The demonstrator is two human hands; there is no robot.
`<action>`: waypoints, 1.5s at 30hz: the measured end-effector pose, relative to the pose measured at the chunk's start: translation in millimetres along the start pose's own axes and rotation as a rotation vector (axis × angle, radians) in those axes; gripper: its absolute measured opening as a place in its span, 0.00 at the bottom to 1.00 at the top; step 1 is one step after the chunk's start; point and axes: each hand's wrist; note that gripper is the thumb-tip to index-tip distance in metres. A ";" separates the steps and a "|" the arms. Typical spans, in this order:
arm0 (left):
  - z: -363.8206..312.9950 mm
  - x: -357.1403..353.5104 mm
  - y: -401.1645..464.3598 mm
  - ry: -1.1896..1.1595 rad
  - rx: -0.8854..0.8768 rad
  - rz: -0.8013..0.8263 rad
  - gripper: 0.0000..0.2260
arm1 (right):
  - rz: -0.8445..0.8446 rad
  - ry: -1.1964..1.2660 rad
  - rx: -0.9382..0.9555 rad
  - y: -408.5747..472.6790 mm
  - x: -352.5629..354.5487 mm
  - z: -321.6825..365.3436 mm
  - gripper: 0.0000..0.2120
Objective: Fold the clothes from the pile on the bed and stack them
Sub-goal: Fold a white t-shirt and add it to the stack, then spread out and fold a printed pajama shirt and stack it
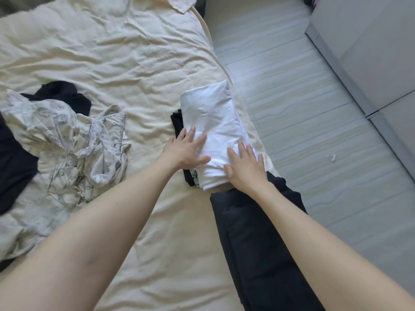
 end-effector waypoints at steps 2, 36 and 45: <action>7.6 -5.7 -15.4 -0.037 0.002 -0.037 0.33 | -0.038 -0.043 0.014 -8.4 2.0 6.2 0.25; 270.4 -292.8 -216.6 -0.468 0.621 -0.001 0.50 | -0.015 -0.461 0.605 29.9 -177.0 276.8 0.24; 276.8 -311.5 -193.7 -0.447 0.628 0.016 0.53 | -0.156 -0.550 0.378 112.7 -171.2 289.9 0.23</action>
Point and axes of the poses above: each hand's wrist, its own y-axis towards the middle knuckle, its own x-axis out of the back of the hand, z = x × y, and after that the axes turned 11 degrees about x, right-handed
